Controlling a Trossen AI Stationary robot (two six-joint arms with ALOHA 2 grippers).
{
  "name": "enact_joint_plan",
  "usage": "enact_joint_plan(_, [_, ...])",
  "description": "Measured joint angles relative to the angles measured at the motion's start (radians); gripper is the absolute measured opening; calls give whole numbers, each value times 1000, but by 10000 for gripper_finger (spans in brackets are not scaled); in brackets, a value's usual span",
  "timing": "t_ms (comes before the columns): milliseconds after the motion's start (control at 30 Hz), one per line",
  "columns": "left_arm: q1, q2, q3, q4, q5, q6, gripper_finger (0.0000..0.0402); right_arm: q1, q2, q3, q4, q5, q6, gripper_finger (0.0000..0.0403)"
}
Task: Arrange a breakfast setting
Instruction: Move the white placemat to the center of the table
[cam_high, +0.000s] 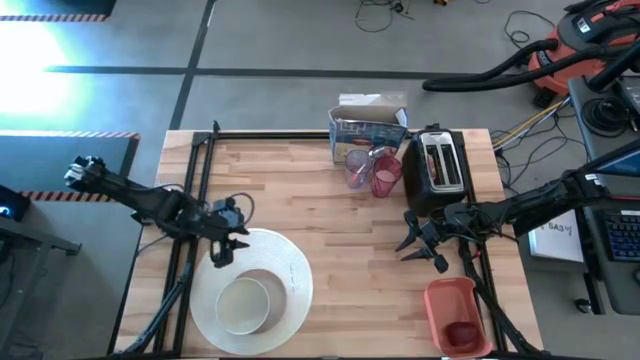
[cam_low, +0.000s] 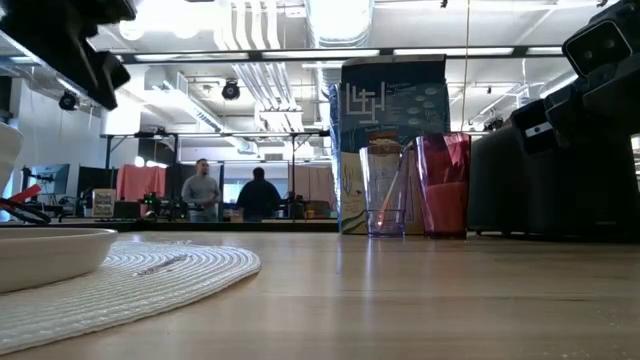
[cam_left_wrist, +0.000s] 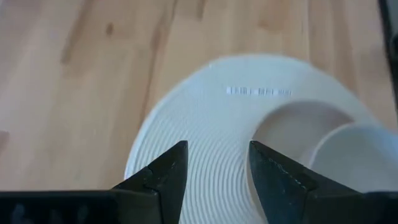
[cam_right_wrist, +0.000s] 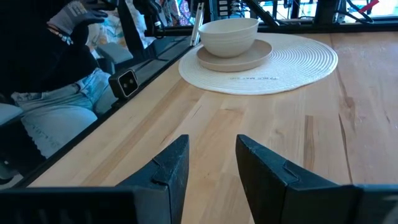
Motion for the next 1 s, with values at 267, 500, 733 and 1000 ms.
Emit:
enact_joint_plan(267, [5,112,-8,7,16,26,96,0,0,0,0,0,0,123])
enact_joint_plan(500, [5,184,-60,29,16,42,74,0,0,0,0,0,-1,123])
enact_joint_plan(733, [17,262,-136,142,18,32,74,0,0,0,0,0,1,123])
enact_joint_plan(1000, [51,378,-151,219,44,41,59,0,0,0,0,0,0,123])
